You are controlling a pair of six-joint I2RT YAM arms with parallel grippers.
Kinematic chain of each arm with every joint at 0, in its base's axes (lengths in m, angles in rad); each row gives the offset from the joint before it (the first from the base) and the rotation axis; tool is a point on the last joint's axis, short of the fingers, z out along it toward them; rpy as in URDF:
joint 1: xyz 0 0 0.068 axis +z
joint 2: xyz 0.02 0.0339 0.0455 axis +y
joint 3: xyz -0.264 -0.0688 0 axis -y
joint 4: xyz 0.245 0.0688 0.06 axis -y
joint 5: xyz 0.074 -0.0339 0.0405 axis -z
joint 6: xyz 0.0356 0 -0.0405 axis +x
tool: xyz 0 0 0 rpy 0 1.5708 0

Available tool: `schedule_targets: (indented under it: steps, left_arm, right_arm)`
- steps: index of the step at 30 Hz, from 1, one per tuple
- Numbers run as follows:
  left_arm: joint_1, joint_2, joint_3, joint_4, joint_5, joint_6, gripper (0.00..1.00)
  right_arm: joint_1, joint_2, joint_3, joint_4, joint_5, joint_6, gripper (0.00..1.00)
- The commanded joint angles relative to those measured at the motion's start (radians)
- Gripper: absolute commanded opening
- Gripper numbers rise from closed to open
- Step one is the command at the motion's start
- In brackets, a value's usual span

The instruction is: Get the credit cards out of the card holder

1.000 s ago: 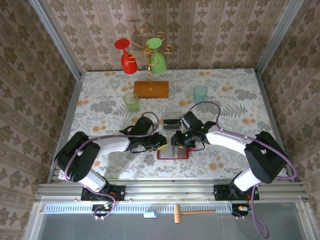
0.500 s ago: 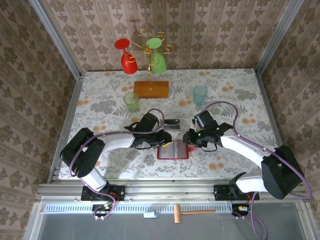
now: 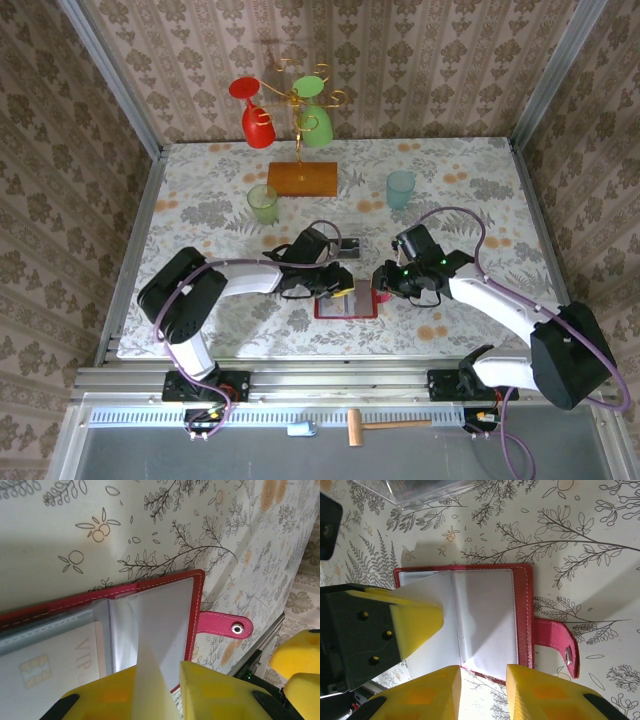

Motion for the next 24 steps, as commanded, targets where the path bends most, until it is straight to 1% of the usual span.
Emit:
schedule_targets:
  steps: [1,4,7,12,18,24]
  left_arm:
    - [-0.011,0.028,0.033,0.031,0.028,-0.024,0.23]
    - [-0.015,0.041,0.037,0.047,0.034,-0.032,0.24]
    - [-0.015,0.044,0.042,0.046,0.033,-0.033,0.28]
    - [-0.015,0.049,0.053,0.042,0.035,-0.03,0.37]
    - [-0.015,0.053,0.072,0.036,0.037,-0.025,0.44]
    - [-0.016,0.06,0.085,0.033,0.041,-0.024,0.48]
  right_arm:
    - [-0.009,-0.029,-0.018,-0.037,0.004,-0.016,0.3]
    - [-0.011,-0.037,-0.025,-0.038,0.003,-0.016,0.3]
    - [-0.014,-0.041,-0.028,-0.037,0.0,-0.016,0.3]
    - [-0.016,-0.042,-0.021,-0.041,-0.006,-0.019,0.3]
    - [-0.017,-0.045,-0.018,-0.046,-0.006,-0.021,0.3]
    - [-0.019,-0.053,-0.019,-0.05,-0.007,-0.021,0.3]
